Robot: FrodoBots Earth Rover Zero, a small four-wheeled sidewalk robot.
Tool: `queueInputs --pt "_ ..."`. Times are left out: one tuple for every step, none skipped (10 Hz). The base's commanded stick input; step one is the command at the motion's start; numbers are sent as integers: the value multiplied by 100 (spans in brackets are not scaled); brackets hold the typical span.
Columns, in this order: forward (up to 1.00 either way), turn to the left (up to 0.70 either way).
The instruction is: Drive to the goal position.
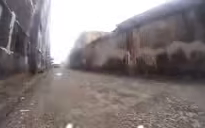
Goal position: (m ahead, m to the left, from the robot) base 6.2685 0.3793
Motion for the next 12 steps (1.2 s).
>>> queueInputs --pt "70 0" --pt "70 0" --pt "70 0" --pt "70 0" --pt "70 0" --pt "70 0" --pt "70 0" --pt "70 0" --pt "70 0" --pt "70 0" --pt "70 0" --pt "70 0"
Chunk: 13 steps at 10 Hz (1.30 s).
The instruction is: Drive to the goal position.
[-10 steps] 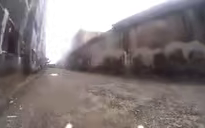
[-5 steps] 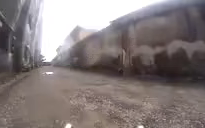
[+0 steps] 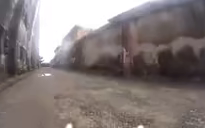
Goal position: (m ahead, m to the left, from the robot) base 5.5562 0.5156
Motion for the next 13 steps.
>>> queueInputs --pt "70 0" --pt "70 0" --pt "70 0" --pt "70 0" --pt "70 0" --pt "70 0" --pt "70 0" --pt "70 0" --pt "70 0" --pt "70 0" --pt "70 0" --pt "70 0" --pt "70 0"
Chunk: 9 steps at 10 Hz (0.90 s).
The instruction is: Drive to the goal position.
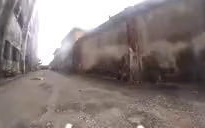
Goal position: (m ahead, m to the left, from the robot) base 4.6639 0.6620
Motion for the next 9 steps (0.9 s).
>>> queueInputs --pt "70 7" --pt "70 25" --pt "70 27" --pt "70 22" --pt "70 5" --pt "70 0" --pt "70 0" --pt "70 0" --pt "70 0"
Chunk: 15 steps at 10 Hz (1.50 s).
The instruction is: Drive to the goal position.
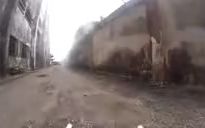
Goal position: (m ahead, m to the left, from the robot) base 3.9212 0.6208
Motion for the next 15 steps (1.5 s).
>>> queueInputs --pt "70 0" --pt "70 0" --pt "70 0" --pt "70 0" --pt "70 27" --pt "70 20" --pt "70 4" --pt "70 0" --pt "70 0" --pt "70 0" --pt "70 0" --pt "70 0" --pt "70 0" --pt "70 0" --pt "70 0"
